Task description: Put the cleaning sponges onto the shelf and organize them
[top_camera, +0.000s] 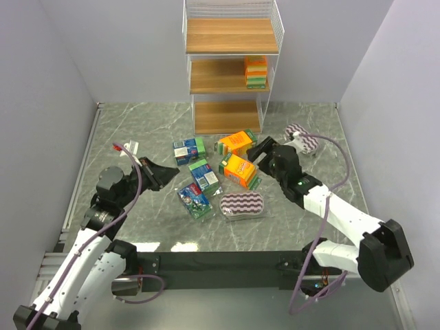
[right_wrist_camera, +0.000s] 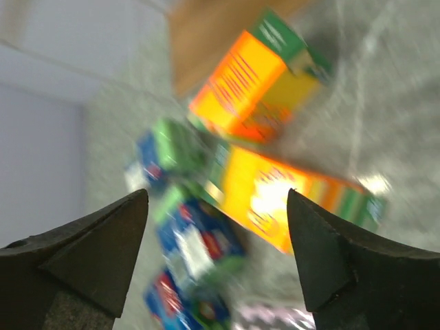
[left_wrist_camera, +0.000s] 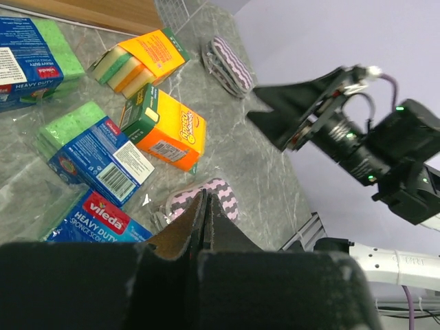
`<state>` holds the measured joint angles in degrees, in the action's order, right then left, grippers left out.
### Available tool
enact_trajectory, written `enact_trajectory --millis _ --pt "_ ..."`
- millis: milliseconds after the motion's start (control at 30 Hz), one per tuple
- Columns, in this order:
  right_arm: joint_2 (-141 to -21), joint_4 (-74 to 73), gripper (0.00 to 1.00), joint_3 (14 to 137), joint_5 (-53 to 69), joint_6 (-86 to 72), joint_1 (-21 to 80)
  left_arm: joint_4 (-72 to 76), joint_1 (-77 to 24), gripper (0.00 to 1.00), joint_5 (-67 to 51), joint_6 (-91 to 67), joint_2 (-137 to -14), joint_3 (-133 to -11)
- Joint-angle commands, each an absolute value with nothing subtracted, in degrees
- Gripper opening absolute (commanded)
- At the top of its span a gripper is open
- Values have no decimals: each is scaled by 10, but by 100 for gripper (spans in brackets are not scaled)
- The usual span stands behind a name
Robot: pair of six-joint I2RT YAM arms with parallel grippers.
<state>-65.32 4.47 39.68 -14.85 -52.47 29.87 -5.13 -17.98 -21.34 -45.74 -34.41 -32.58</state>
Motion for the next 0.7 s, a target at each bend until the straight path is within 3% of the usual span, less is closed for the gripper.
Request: enact_trajectory --millis 0,200,667 --pt "-684 -33 86 395 -87 -505 292 -4 -181 2 -225 -469 -346 -318" --pt "-757 -58 79 429 -44 -520 292 -7 -181 2 -227 -468 -362 -322" --pt "-793 -32 67 428 -79 -598 291 -4 -181 1 -227 -470 -367 -316"
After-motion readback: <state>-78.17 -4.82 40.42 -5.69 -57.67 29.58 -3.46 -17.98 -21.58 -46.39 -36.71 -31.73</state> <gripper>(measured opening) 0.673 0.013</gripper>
